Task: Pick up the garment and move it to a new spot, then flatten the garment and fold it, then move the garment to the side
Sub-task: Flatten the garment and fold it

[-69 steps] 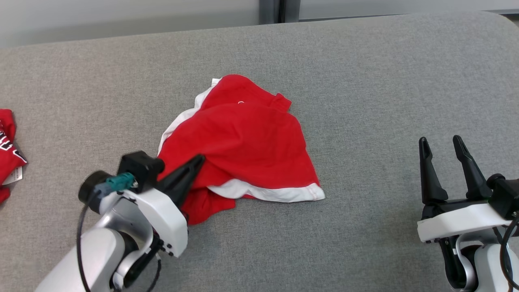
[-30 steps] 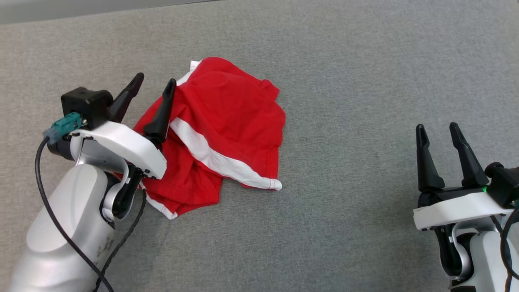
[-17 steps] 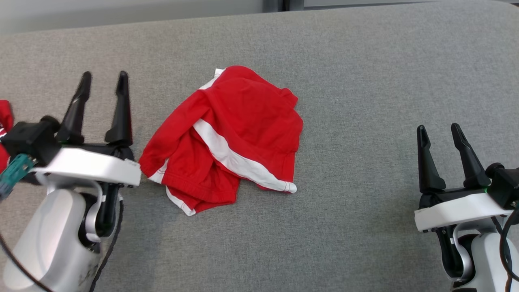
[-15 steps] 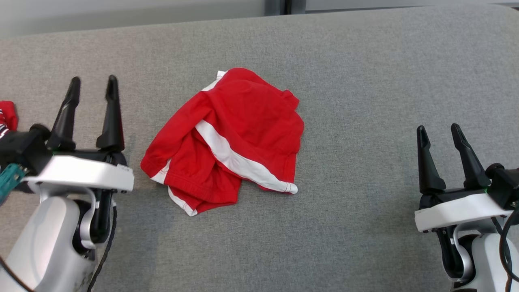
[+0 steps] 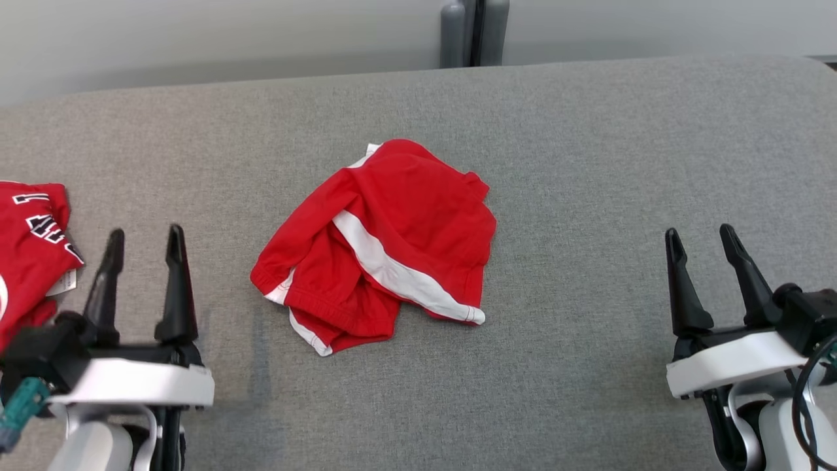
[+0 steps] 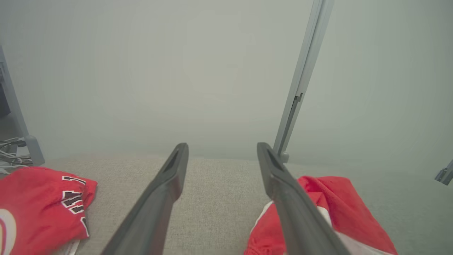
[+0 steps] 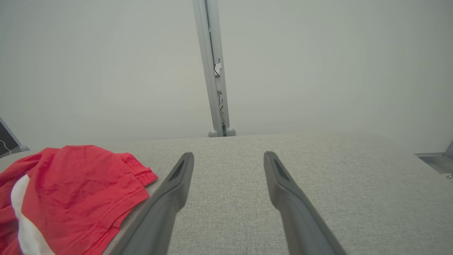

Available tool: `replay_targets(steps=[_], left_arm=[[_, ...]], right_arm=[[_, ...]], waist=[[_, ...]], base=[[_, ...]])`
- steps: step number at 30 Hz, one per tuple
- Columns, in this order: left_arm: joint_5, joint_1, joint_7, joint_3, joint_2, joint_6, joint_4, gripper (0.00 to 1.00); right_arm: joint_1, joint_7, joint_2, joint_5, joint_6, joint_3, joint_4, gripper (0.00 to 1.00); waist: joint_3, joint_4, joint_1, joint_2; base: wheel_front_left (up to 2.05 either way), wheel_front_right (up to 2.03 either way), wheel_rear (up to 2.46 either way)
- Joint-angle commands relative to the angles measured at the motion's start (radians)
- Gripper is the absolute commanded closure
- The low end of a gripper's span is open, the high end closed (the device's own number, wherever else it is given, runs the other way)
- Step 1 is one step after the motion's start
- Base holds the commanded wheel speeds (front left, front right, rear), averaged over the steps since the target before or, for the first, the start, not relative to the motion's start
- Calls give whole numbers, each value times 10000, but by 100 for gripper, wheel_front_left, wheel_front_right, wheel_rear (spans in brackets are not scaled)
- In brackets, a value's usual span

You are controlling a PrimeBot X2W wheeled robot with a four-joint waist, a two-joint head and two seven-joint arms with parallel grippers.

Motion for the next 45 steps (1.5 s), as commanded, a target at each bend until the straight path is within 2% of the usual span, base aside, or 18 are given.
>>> replay_targets(steps=[1,10,26,32,37,41,45], left_arm=[[120,231,-40,-13,19,76,-41,0],[121,951,87,-214,-2,273,-183,0],[14,805,374,-343,3,375,-268,0],[-277,522,1273,-1052,-185,-47,-461,0],[-917,509,2270,-1815,-600,-525,-463,0],[-1543,702,2716,-2061,-886,-835,-364,0],[-1875,561,2959,-2146,-932,-1144,17,0]], right_arm=[[138,60,-73,-51,20,7,-21,0],[413,175,-73,-47,20,-7,-197,0],[396,195,-73,-83,20,-78,-317,0],[252,227,-73,-115,20,-82,-432,0],[98,164,-75,-86,20,3,-429,0],[67,84,-73,-9,20,51,-350,0],[-31,23,-73,30,20,106,-249,0]], waist=[[-114,32,0,0],[-294,72,0,0],[-157,100,0,0],[70,80,0,0],[363,-9,0,0],[570,-80,0,0],[733,-162,0,0]], base=[[0,0,0],[0,0,0],[0,0,0],[0,0,0],[0,0,0],[0,0,0],[0,0,0]])
